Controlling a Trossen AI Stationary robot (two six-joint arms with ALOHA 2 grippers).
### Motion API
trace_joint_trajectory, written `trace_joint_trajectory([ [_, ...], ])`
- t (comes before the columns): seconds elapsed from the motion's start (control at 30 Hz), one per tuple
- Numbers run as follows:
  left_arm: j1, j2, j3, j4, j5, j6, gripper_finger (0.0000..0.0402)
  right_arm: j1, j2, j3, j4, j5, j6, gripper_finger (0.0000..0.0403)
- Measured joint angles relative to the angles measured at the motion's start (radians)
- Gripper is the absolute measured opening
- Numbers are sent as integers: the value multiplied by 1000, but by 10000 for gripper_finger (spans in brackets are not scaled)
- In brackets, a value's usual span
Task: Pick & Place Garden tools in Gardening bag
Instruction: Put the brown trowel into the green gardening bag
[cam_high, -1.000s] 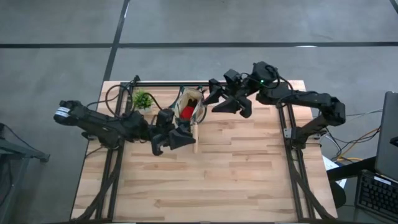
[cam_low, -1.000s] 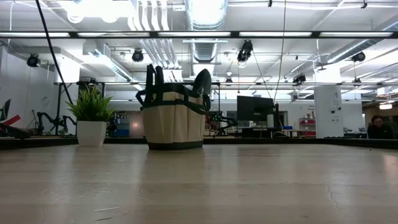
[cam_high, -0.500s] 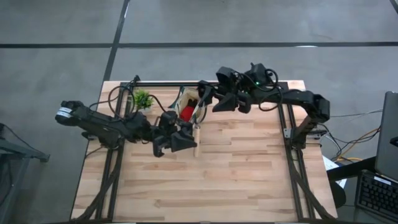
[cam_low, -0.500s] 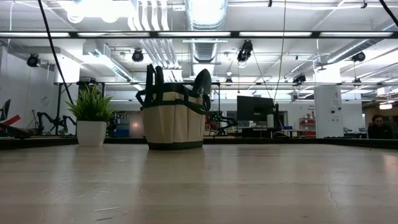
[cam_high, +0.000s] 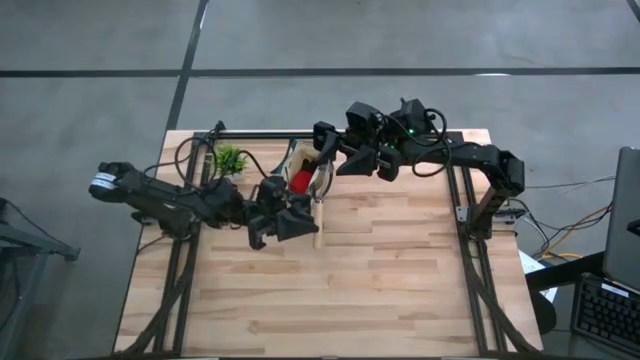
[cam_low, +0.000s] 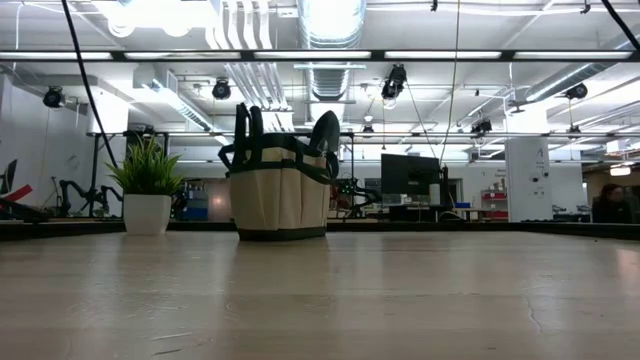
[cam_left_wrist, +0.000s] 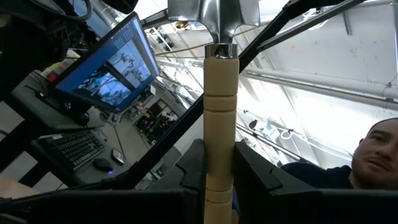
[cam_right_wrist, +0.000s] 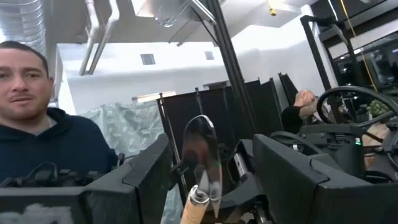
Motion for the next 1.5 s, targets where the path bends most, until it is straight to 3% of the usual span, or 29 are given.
trace_joint_trajectory([
  [0.2,21,-1,0,-1,-1,-3,53,1,0,-1,0,-6,-7,167],
  [0.57,59,-1,-1,-12,7,-37,52,-3,0,-2,3,-25,-32,20],
  [0.67,61,0,-1,-14,-1,-34,67,-9,-2,-2,2,-30,-31,11],
  [0.93,75,-17,-1,-92,-9,-68,159,-50,-8,-3,-13,-70,-12,8],
  [1.1,97,-37,-1,-143,93,-92,201,-81,-9,-3,-85,-119,-20,8],
  [1.33,115,-98,-1,-250,142,-105,211,-121,-18,-13,-245,-154,-106,8],
  [1.5,117,-189,-3,-454,22,-17,209,-133,-55,-31,-555,-98,-359,9],
])
